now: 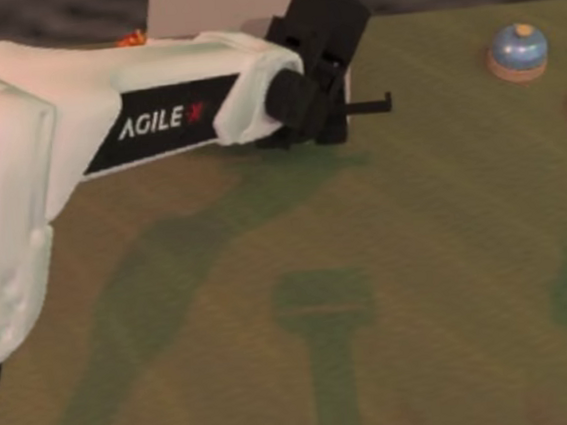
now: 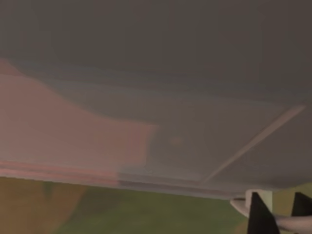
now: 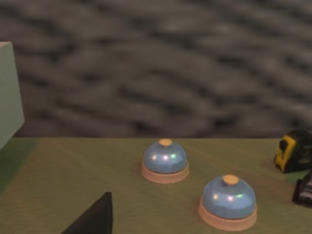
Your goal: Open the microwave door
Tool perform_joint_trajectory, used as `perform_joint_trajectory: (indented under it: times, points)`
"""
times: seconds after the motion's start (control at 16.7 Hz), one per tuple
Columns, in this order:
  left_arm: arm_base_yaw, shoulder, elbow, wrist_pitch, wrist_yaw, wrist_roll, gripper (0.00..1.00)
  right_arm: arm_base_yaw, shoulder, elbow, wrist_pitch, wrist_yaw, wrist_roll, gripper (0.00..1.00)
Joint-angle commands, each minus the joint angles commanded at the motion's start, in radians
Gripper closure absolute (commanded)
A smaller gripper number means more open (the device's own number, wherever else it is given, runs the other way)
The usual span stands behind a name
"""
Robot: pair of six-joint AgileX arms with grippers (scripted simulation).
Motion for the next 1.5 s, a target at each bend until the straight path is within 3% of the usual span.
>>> perform_joint_trajectory:
  times: [1.5]
  points:
    - [-0.004,-0.007,-0.027,0.012,0.016,0.015,1.0,0.0,0.0,0.0,0.0,0.0,0.0,0.0]
